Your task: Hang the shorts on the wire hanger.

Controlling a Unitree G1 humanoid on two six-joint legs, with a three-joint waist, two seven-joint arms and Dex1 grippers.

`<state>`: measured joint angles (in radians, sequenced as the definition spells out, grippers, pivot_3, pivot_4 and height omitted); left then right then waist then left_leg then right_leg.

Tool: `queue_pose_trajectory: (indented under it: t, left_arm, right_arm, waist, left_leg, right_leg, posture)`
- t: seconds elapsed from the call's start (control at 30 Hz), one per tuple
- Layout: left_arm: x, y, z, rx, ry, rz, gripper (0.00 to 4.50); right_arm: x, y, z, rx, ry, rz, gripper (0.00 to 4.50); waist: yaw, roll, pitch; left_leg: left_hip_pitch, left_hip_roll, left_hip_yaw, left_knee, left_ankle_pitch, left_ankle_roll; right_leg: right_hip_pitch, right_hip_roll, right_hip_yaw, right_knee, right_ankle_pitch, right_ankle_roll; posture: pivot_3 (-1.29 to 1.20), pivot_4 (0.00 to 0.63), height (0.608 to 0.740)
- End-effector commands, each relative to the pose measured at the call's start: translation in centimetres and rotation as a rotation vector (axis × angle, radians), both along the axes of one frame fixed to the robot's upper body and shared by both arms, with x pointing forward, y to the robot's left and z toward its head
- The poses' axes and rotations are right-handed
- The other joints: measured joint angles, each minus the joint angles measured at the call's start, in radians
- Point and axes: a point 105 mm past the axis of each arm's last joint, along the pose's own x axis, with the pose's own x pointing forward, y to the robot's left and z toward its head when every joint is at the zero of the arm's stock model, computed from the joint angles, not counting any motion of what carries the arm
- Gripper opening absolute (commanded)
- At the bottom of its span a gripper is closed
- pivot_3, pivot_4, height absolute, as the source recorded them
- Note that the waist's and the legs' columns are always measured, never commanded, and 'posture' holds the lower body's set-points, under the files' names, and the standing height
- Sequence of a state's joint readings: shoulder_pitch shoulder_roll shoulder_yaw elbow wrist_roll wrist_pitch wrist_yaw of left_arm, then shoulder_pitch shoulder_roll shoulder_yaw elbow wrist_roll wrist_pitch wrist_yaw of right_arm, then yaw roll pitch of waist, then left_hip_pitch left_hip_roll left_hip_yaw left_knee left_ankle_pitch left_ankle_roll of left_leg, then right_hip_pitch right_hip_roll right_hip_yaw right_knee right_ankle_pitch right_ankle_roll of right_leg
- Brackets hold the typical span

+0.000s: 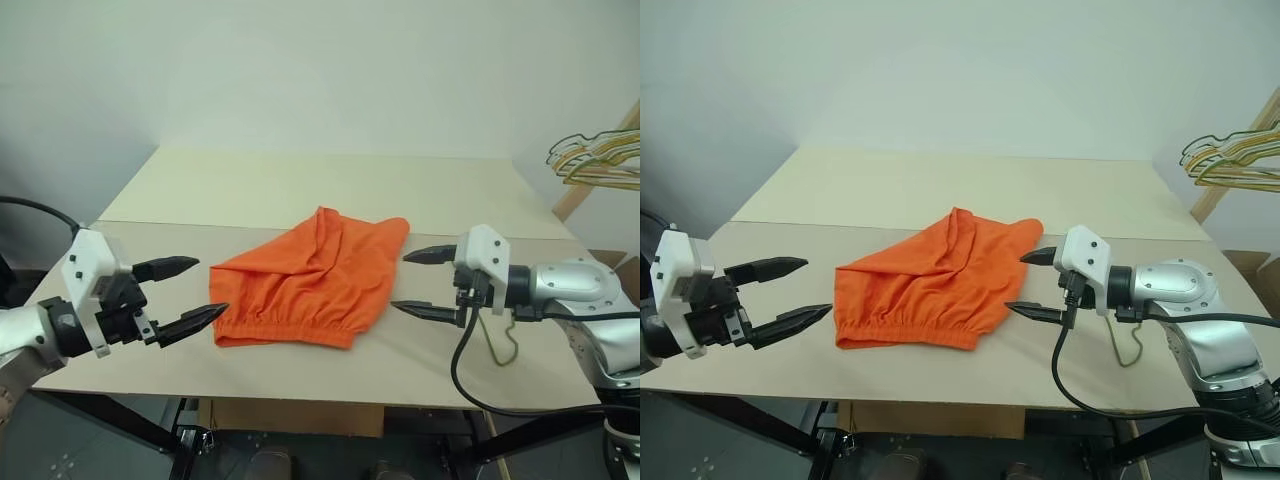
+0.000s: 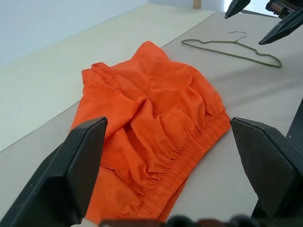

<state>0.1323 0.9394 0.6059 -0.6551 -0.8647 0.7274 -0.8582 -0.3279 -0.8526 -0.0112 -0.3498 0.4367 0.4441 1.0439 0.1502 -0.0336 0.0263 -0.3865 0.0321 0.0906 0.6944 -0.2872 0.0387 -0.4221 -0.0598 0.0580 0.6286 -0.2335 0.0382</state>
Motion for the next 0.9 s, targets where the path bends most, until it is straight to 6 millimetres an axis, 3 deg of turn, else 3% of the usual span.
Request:
queue_pose_trajectory:
  t: [0.03,0.5,0.67,0.83,0.9]
  left_arm:
    - [-0.1,-0.4,0.6,0.036,-0.051,-0.04,4.5]
    - [-0.9,-0.8,0.6,0.042,-0.023,-0.123,4.5]
    - [-1.4,-0.9,0.4,0.036,-0.012,-0.166,4.5]
    - [-1.3,-1.2,0.4,0.031,-0.012,-0.2,4.5]
    - [-1.0,-1.3,0.5,0.03,-0.015,-0.208,4.5]
  right_arm:
    - [-0.2,0.2,1.4,0.017,-0.064,0.013,4.47]
    - [-0.7,1.5,1.4,0.018,-0.064,0.044,4.47]
    - [-1.2,3.6,-0.8,-0.117,-0.061,0.093,4.47]
    - [-0.2,6.1,-3.8,-0.264,-0.069,0.096,4.47]
    - [0.4,8.0,-4.8,-0.279,-0.052,0.099,4.47]
  waist:
    - [-0.001,0.0,0.0]
    - [-0.001,0.0,0.0]
    - [-0.004,0.0,0.0]
    - [-0.011,0.0,0.0]
    - [-0.021,0.0,-0.001]
  left_leg:
    - [0.0,0.0,0.0,0.0,0.0,0.0]
    - [0.0,0.0,0.0,0.0,0.0,0.0]
    - [0.0,0.0,0.003,0.0,0.0,0.0]
    - [0.001,0.0,0.006,0.001,0.001,-0.001]
    - [0.001,0.001,0.006,0.001,0.001,-0.002]
  right_leg:
    - [0.0,0.0,0.0,0.0,0.0,0.0]
    - [0.0,0.0,0.0,0.0,0.0,0.0]
    - [0.0,0.0,-0.001,0.0,0.0,-0.001]
    - [0.0,0.0,-0.002,0.001,-0.001,-0.001]
    - [0.0,0.001,-0.002,0.002,-0.001,-0.002]
  posture:
    - [0.26,0.0,0.74]
    - [0.25,0.0,0.74]
    - [0.22,0.0,0.74]
    - [0.2,0.0,0.74]
    - [0.19,0.0,0.74]
